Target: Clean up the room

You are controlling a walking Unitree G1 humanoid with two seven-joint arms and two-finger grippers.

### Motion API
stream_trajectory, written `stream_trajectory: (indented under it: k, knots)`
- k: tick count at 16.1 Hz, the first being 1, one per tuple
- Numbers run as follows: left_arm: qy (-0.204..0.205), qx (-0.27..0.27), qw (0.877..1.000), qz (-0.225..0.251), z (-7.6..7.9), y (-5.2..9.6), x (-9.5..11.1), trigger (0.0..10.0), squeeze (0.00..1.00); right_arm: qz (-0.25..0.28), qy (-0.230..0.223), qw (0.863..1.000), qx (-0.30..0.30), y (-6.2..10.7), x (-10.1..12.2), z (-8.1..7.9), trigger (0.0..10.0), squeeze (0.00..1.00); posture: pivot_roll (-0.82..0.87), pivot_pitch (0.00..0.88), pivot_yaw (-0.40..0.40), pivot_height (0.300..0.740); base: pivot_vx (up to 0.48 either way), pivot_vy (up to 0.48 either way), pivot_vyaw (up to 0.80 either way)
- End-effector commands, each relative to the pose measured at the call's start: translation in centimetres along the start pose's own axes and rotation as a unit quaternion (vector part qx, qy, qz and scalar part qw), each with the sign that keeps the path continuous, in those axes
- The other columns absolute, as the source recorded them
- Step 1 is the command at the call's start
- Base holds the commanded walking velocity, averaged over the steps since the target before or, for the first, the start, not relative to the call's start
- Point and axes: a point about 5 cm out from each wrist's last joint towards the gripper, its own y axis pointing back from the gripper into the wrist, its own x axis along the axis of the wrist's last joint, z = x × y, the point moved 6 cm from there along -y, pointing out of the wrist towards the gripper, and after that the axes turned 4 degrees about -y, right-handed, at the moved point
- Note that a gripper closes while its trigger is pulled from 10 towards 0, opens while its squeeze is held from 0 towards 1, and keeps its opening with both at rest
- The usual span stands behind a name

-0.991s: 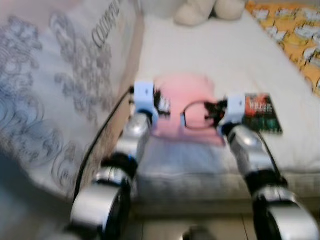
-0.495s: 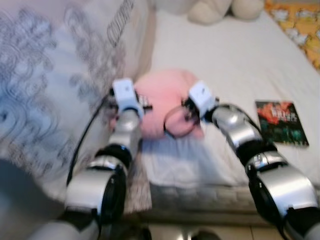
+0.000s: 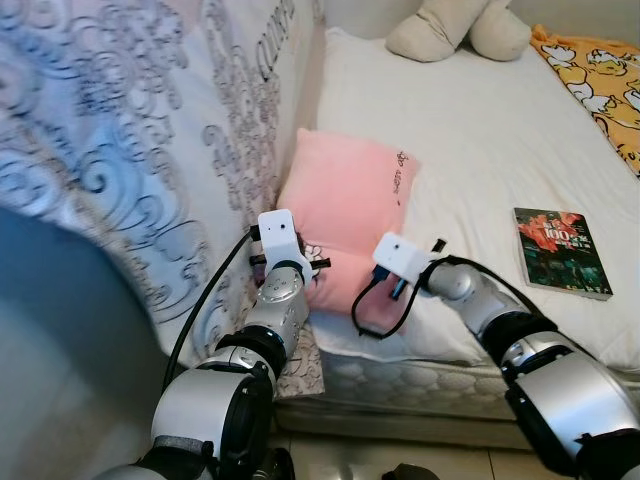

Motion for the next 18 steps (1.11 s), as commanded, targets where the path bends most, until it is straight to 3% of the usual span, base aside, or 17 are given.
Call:
stream_trajectory:
  k: [1, 3, 6, 9, 12, 13, 14, 16, 18]
  knots:
    - [0.060, -0.039, 0.997, -0.001, 5.3, 0.8, 0.4, 10.0, 0.00, -0.072, -0.017, 0.995, -0.066, 1.9, -4.6, 3.8, 10.0, 0.00, -0.12, 0.093, 0.023, 0.740, 0.000, 0.000, 0.00]
    - [0.053, -0.058, 0.997, 0.025, 6.4, 0.7, 2.1, 10.0, 0.00, -0.074, -0.032, 0.990, -0.112, 2.6, -4.9, 6.0, 10.0, 0.00, -0.13, 0.093, 0.027, 0.740, 0.000, 0.000, 0.00]
    - [0.015, -0.069, 0.995, 0.070, 6.2, 0.3, 4.7, 10.0, 0.00, -0.060, -0.064, 0.982, -0.169, 3.3, -4.4, 8.5, 10.0, 0.00, -0.14, 0.091, 0.035, 0.740, 0.000, 0.000, 0.00]
    - [-0.050, -0.063, 0.992, 0.093, 4.9, -0.1, 5.9, 10.0, 0.00, -0.060, -0.082, 0.981, -0.164, 2.9, -4.4, 7.6, 10.0, 0.00, -0.13, 0.087, 0.036, 0.740, 0.000, 0.000, 0.00]
    - [-0.044, -0.058, 0.994, 0.080, 3.9, -0.4, 5.6, 10.0, 0.00, -0.064, -0.098, 0.981, -0.156, 2.6, -4.8, 6.5, 10.0, 0.00, -0.12, 0.084, 0.037, 0.740, 0.000, 0.000, 0.00]
    - [-0.043, -0.062, 0.994, 0.075, 3.9, -0.3, 5.2, 10.0, 0.29, -0.062, -0.123, 0.977, -0.162, 2.6, -4.8, 6.5, 10.0, 0.00, -0.11, 0.079, 0.036, 0.740, 0.000, 0.000, 0.00]
    - [-0.056, -0.066, 0.993, 0.083, 3.9, -0.3, 5.4, 10.0, 1.00, -0.042, -0.208, 0.962, -0.174, 2.6, -4.6, 6.8, 10.0, 1.00, -0.12, 0.068, 0.030, 0.740, 0.000, 0.000, 0.00]
    - [-0.088, -0.071, 0.988, 0.103, 4.0, -0.3, 6.3, 10.0, 1.00, -0.029, -0.255, 0.950, -0.177, 2.5, -4.2, 6.9, 10.0, 1.00, -0.12, 0.063, 0.029, 0.740, 0.000, 0.000, 0.00]
    - [-0.163, -0.033, 0.974, 0.155, 2.9, -0.3, 8.6, 10.0, 1.00, -0.003, -0.318, 0.930, -0.182, 2.3, -3.4, 7.1, 10.0, 1.00, -0.12, 0.057, 0.028, 0.740, 0.000, 0.000, 0.00]
